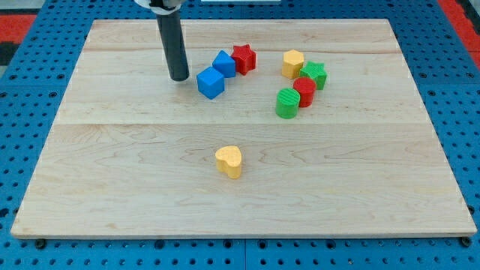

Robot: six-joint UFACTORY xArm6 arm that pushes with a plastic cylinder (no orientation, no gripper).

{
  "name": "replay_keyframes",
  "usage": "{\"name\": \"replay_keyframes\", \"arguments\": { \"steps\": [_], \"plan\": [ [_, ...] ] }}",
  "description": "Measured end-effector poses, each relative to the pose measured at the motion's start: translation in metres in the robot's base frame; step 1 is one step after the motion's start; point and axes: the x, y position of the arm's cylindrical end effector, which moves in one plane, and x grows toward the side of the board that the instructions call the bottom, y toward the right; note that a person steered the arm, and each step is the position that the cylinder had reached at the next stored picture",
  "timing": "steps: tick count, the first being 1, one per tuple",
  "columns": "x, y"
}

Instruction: Move your arm closer to the yellow heart

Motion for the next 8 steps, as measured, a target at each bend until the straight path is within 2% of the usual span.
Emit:
{"name": "replay_keyframes", "arguments": {
  "steps": [4,5,6,7,8],
  "plan": [
    [0.016,0.027],
    [0.020,-0.006],
    [0.064,-0.040],
    [0.119,-0.042],
    [0.162,-0.020]
  ]
}}
